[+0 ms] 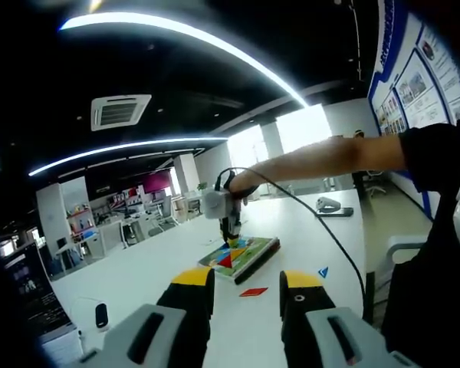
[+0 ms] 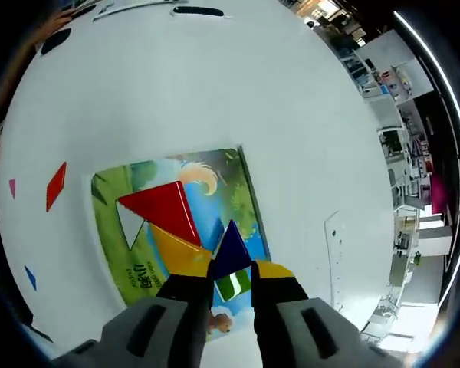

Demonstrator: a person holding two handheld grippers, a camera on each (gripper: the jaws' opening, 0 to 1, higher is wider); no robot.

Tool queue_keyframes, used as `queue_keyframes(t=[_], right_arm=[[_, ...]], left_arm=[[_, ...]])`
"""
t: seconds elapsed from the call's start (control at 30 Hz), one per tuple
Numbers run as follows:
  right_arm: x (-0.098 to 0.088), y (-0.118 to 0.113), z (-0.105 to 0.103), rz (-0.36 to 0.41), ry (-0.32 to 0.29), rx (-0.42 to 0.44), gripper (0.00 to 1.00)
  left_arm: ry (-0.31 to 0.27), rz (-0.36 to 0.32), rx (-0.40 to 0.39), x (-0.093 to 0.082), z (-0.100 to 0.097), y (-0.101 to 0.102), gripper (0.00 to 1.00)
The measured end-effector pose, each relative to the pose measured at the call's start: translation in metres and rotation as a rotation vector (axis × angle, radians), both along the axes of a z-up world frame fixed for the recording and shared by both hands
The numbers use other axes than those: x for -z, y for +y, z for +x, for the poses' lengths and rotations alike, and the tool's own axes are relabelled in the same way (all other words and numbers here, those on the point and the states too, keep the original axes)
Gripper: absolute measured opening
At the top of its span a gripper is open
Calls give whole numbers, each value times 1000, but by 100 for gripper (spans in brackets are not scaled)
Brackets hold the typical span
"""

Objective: Pick up the tangram pieces one by one and place each piece onto its matching region on the pattern sheet, fitting the shapes together until the outline on the sheet is completely filled by the tangram pieces

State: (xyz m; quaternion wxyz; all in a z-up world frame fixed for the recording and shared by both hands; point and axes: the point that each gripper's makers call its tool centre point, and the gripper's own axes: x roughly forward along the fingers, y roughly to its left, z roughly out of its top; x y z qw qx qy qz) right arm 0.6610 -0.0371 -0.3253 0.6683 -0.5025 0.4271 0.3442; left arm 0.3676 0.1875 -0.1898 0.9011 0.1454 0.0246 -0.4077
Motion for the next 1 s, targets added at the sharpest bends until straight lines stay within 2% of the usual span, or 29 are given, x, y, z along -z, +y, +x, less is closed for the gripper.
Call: queue_keyframes(t=[0.5, 1.0], right_arm=[[11, -7, -3, -5, 20, 24, 20], [12, -9, -1, -7, 18, 49, 21]], left_arm=[[-1, -1, -2, -1, 0, 0, 35], [-3, -2, -4, -2, 0, 1, 35]])
